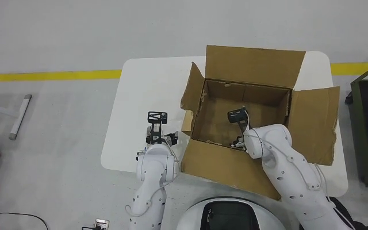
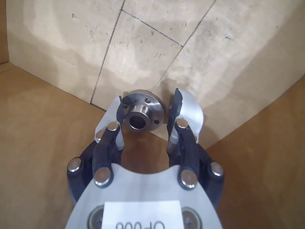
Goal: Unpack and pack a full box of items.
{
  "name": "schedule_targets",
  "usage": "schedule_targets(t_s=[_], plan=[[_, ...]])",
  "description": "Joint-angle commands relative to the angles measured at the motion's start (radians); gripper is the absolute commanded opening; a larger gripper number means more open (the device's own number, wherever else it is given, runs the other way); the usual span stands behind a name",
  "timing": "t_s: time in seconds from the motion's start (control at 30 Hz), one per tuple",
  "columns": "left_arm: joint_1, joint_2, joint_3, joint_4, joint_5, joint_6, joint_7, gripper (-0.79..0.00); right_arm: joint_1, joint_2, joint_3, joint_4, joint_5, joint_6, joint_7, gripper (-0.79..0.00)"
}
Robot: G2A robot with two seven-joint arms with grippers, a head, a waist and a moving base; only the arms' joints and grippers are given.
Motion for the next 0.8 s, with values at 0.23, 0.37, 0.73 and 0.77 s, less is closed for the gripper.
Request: schedule_targets(t_s=[0.23,0.37,0.73,0.77], plan=[[0.000,0.000,0.000,0.000,0.000,0.000,0.000,0.000,0.017,0.000,-0.005,0.003,-0.009,0.000,0.000,-0.767],[0.000,0.000,0.000,0.000,0.000,0.000,0.000,0.000,0.020,-0.004,0.018,-0.028,-0.021,0.000,0.000,-0.785],[0.000,0.000,0.000,0.000,0.000,0.000,0.000,0.000,0.030,-0.017,0.104,-0.104,-0.024,0.019,-0.019,-0.785],[0.000,0.000,0.000,0.000,0.000,0.000,0.000,0.000,0.036,-0.018,0.109,-0.103,-0.026,0.025,-0.025,-0.785]])
